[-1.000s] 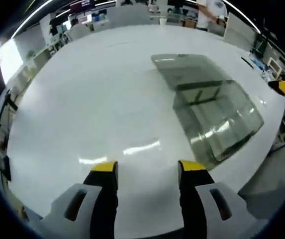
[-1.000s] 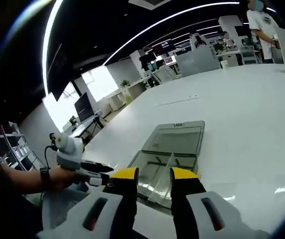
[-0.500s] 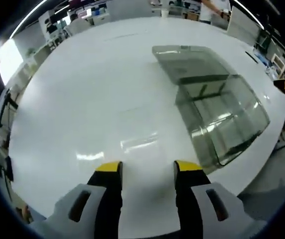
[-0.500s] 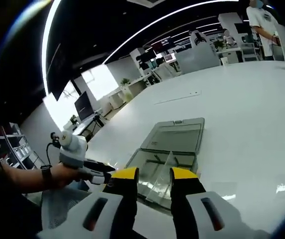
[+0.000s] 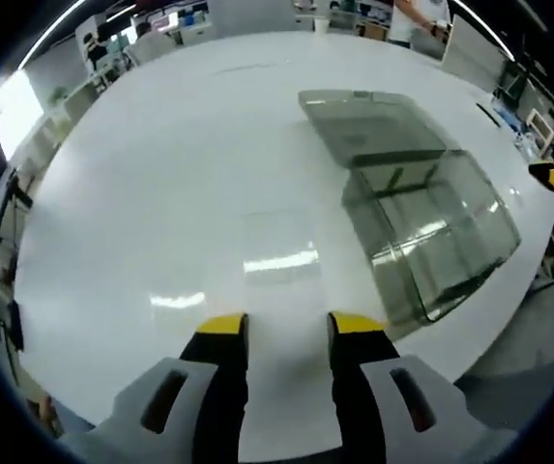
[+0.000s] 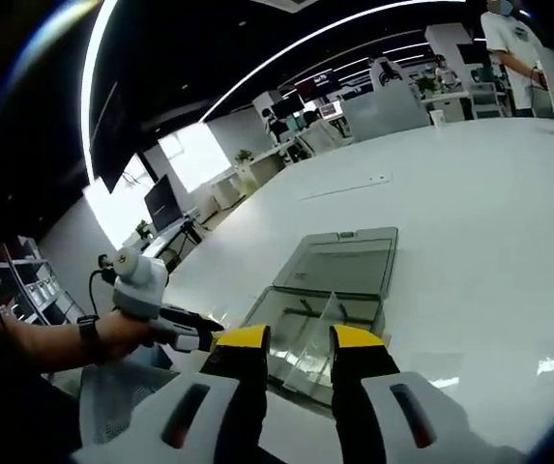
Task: Insert the divider into the dual guide fixture by aligning both edges with the guide slots and pushing it downward to the bottom, including one-sided entry, uneven engagement, binding, and posture correction.
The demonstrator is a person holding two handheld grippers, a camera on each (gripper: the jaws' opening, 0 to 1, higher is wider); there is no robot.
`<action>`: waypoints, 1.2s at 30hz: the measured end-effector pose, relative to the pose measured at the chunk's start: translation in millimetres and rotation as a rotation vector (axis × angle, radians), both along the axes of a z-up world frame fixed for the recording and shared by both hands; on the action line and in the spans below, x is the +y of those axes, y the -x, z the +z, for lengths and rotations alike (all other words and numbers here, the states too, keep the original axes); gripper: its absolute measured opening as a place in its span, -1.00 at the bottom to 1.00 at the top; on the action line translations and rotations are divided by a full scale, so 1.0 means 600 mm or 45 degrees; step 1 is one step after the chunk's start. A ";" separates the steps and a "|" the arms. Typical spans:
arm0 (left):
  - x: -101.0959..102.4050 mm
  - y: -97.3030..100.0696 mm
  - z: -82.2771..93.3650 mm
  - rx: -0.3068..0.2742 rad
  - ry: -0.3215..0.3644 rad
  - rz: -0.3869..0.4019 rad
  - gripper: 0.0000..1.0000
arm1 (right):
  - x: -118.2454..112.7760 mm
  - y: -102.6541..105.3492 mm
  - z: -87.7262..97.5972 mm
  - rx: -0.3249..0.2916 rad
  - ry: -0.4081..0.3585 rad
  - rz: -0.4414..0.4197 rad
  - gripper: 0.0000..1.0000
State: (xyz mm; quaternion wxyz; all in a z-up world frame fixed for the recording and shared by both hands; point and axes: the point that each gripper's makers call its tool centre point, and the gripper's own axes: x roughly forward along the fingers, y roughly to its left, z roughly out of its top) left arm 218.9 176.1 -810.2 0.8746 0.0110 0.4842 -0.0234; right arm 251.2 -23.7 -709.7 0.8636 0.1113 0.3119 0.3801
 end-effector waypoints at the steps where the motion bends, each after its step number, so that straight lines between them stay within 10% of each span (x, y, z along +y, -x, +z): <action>1: 0.000 0.000 0.000 0.001 0.005 0.000 -0.39 | 0.001 0.000 0.001 -0.001 -0.002 0.001 -0.59; 36: -0.045 0.012 0.093 -0.223 0.264 0.013 -0.39 | 0.050 0.026 0.043 -0.063 -0.073 0.095 -0.58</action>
